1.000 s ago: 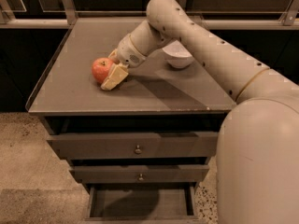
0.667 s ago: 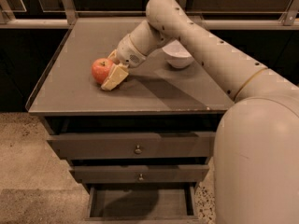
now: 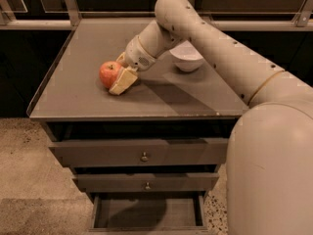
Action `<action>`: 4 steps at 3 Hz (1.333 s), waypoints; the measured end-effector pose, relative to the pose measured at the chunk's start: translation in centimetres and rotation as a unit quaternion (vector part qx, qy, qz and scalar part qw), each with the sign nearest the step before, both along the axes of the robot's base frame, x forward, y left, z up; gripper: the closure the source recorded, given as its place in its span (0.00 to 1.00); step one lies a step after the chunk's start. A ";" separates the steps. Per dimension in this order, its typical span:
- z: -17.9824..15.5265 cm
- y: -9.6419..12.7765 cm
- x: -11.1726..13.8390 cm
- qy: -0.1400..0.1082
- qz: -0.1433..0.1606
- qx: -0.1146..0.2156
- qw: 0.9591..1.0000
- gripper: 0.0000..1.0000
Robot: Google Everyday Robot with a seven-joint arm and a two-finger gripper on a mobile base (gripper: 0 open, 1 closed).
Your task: Place apple into bottom drawer
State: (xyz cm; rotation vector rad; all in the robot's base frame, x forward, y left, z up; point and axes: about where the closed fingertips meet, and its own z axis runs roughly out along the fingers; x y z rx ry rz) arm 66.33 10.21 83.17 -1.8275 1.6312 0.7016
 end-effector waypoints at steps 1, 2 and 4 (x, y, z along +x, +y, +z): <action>1.1 -1.0 -1.9 -0.006 -0.020 -0.011 1.000 1.00; 5.5 -5.7 -5.1 -0.049 -0.127 -0.030 0.990 1.00; 9.1 -12.0 -17.8 -0.068 -0.273 -0.124 0.952 1.00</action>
Offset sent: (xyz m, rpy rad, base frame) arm -0.2877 -0.1471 0.1877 -0.3889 -0.2158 -0.6226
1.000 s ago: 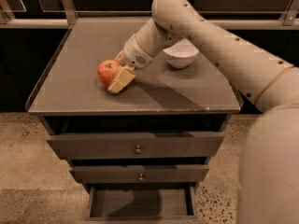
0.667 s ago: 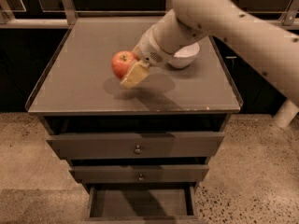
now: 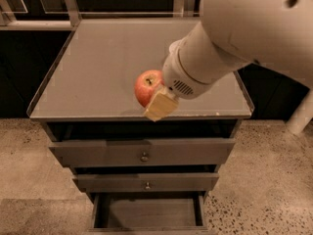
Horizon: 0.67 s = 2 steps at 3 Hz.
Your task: Place apple into bottom drawer
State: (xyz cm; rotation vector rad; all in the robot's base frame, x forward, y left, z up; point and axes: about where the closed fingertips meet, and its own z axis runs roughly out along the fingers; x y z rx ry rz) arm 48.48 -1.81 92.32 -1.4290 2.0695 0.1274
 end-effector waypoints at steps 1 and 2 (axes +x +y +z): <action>5.0 -3.7 -7.2 -0.041 -0.074 -0.032 0.996 1.00; 5.0 -3.7 -7.2 -0.041 -0.074 -0.032 0.996 1.00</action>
Offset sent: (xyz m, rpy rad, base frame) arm -0.0477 -0.0250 0.0262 -0.0384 -0.0343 -0.0951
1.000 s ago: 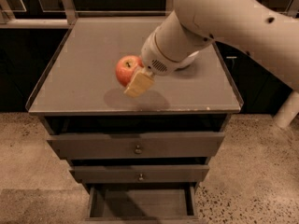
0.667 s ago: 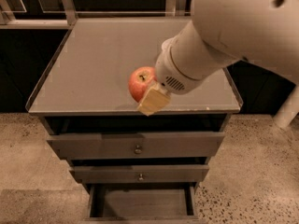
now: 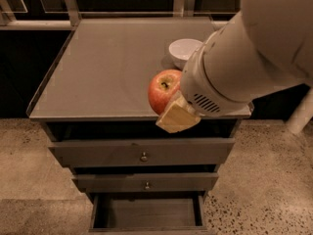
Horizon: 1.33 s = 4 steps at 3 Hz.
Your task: Place apple into bottom drawer
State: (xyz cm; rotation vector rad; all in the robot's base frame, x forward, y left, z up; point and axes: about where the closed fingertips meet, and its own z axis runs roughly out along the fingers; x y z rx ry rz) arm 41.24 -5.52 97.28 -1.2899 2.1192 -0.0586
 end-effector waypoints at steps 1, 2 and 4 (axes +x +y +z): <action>-3.0 -0.2 0.8 0.004 -0.014 0.012 1.000 1.00; -10.8 -2.2 1.4 0.036 -0.039 0.049 0.997 1.00; -24.1 -3.6 1.5 0.120 -0.069 0.091 0.986 1.00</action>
Offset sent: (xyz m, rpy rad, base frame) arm 0.0176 -0.0493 -0.2300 0.2124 0.2000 -0.1428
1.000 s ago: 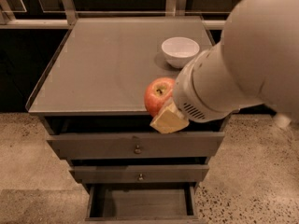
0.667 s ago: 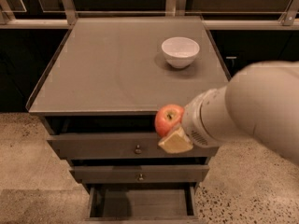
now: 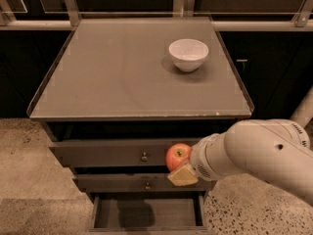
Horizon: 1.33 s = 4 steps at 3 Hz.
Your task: Place apple into bottom drawer
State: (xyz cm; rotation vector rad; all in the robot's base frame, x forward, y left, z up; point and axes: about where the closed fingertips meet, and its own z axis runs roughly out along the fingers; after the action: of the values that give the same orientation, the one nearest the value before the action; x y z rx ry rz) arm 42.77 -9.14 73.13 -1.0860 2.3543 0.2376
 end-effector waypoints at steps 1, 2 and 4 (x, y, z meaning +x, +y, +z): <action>-0.1 0.1 0.0 0.001 0.000 0.001 1.000 1.00; 0.0 -0.2 -0.2 -0.002 -0.007 0.005 1.000 1.00; -10.1 -4.9 -0.3 0.067 -0.099 0.042 0.992 1.00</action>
Offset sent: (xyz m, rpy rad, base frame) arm -0.0039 -0.0060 -0.0012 0.0247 -0.0065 -0.0337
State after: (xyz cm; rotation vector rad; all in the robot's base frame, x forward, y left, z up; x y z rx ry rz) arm 42.48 -14.08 63.01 -0.8118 2.5273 0.3423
